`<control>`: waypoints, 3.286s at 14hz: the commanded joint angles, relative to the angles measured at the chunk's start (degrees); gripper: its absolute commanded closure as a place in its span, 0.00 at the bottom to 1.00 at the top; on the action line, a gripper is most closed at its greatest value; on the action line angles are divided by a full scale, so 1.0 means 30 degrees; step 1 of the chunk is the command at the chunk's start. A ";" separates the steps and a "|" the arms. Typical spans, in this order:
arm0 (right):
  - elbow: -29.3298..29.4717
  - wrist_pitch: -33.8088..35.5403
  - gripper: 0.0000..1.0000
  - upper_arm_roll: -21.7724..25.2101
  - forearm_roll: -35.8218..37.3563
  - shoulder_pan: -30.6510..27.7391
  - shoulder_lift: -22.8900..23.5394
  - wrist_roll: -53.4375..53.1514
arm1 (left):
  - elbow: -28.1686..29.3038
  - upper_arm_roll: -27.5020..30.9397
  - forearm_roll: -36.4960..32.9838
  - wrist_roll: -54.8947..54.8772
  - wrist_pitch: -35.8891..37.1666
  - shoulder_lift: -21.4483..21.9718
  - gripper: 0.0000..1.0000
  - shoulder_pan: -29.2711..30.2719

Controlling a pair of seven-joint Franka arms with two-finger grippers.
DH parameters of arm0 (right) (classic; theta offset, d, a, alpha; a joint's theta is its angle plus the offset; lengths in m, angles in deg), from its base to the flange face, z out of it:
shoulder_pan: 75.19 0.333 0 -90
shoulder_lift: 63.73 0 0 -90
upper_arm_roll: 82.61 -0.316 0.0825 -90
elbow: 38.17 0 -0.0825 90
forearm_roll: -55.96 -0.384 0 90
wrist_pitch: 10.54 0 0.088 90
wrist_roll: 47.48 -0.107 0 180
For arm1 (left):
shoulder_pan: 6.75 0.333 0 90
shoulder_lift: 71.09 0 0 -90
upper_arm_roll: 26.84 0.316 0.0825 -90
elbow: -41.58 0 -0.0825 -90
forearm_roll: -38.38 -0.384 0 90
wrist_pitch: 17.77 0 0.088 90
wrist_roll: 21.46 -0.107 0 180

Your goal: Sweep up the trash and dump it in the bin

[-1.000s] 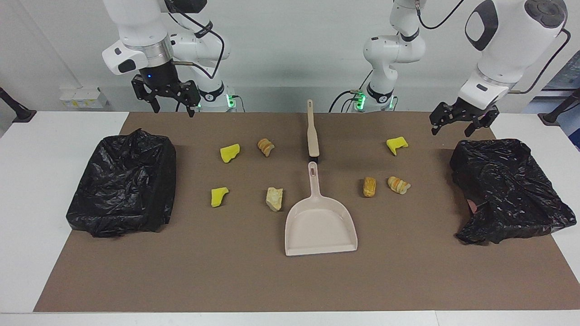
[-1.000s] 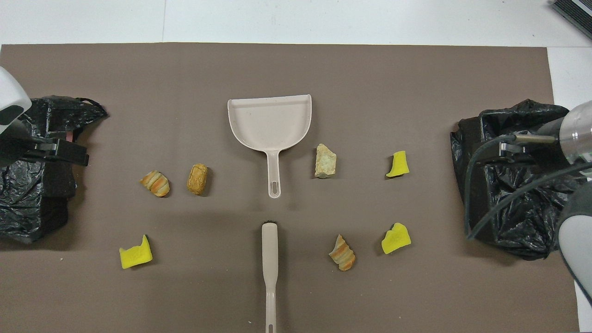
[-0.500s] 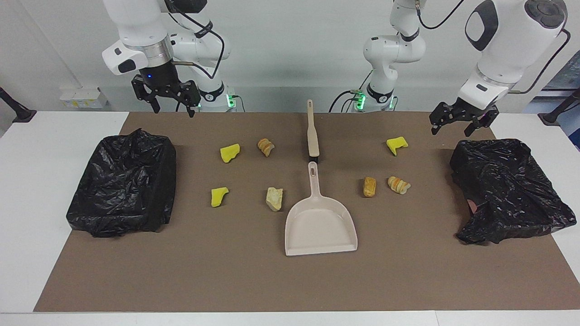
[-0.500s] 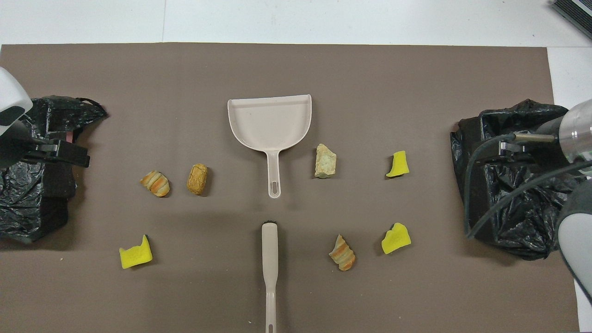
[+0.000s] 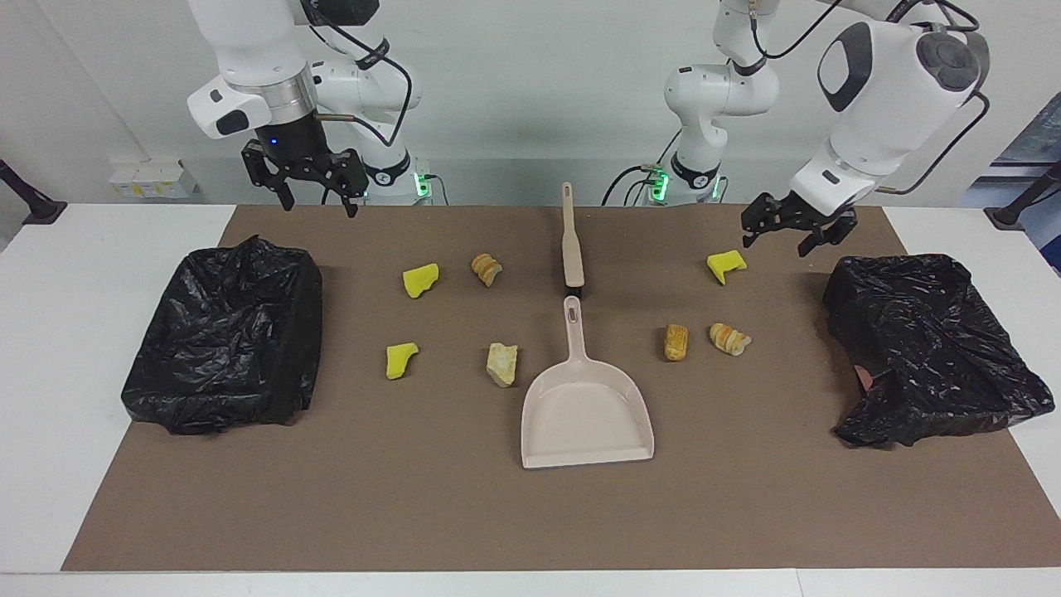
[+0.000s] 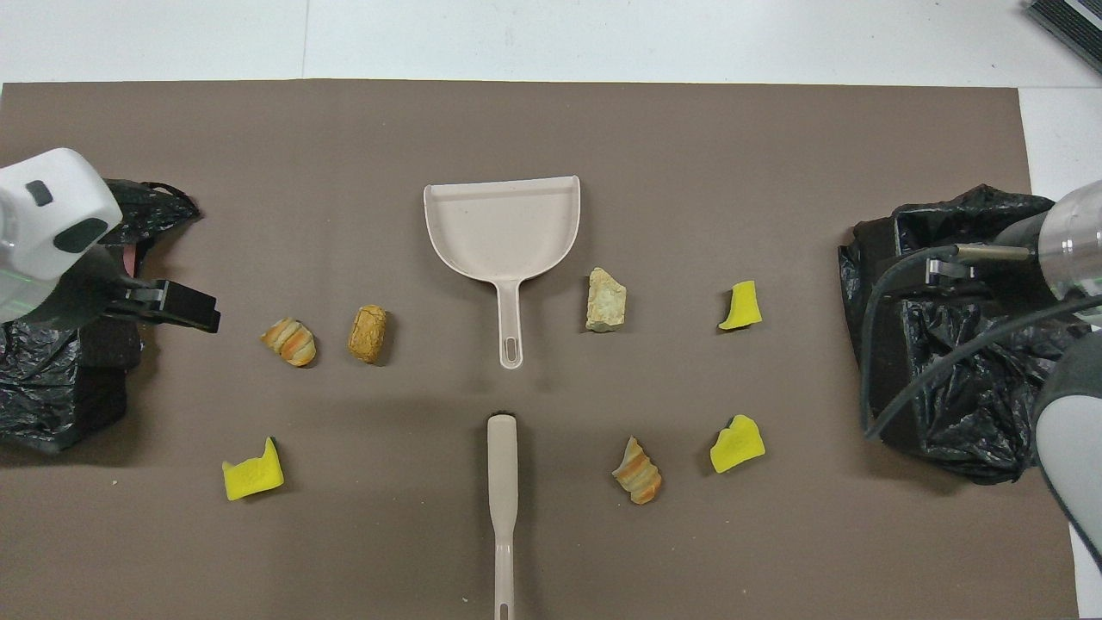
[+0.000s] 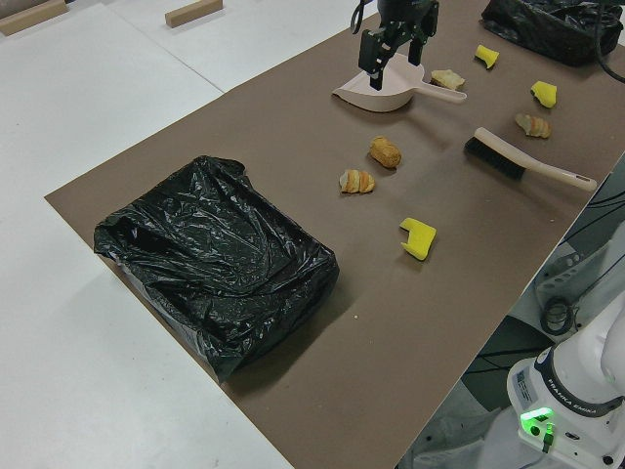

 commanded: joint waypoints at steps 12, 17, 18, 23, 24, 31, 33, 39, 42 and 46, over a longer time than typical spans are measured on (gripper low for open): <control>0.2107 -0.3852 0.00 -0.1335 0.0987 0.4286 0.6152 -0.3440 | 0.9745 0.0146 0.0482 0.7205 -0.4868 0.4807 0.00 -1.0128; 0.3983 -0.4731 0.00 -0.1364 0.1167 0.7219 0.9083 -0.6576 | 1.3524 0.0146 0.0482 1.1014 -1.0049 0.4398 0.00 -1.3791; 0.4568 -0.4790 0.00 -0.1335 0.1196 0.7718 0.9844 -0.7222 | 1.3789 0.0146 0.0482 1.1600 -1.0665 0.4106 0.00 -1.4405; 0.5483 -0.6312 0.00 -0.1334 0.1897 0.9626 1.2398 -0.8283 | 1.4612 0.0146 0.0482 1.4651 -1.2635 0.3341 0.00 -1.6197; 0.5367 -0.6517 0.00 -0.1364 0.2074 0.9685 1.2516 -0.8254 | 1.4612 0.0146 0.0482 1.4885 -1.2576 0.3341 0.10 -1.6285; 0.2735 -0.8071 0.01 -0.1423 0.2046 1.0008 1.2081 -0.8224 | 1.4436 0.0234 0.0453 1.4829 -1.2313 0.2990 1.00 -1.5586; 0.1389 -0.8508 0.04 -0.1452 0.1988 1.0008 1.1466 -0.8107 | 1.4319 0.0263 0.0278 1.4800 -1.1758 0.3077 1.00 -1.4738; 0.1614 -0.8541 0.62 -0.1423 0.2046 1.0037 1.1258 -0.8312 | 1.3704 0.0264 -0.2059 1.4305 -0.8919 0.3779 1.00 -1.1692; 0.1674 -0.8541 1.00 -0.1423 0.1931 0.9833 1.1199 -0.8312 | 1.3325 0.0293 -0.2213 1.2053 -0.7337 0.4510 1.00 -0.9790; 0.1646 -0.8278 1.00 -0.1423 0.2046 0.9657 1.0527 -0.8051 | 1.2241 0.0322 -0.2213 0.9995 -0.5693 0.5362 1.00 -0.7354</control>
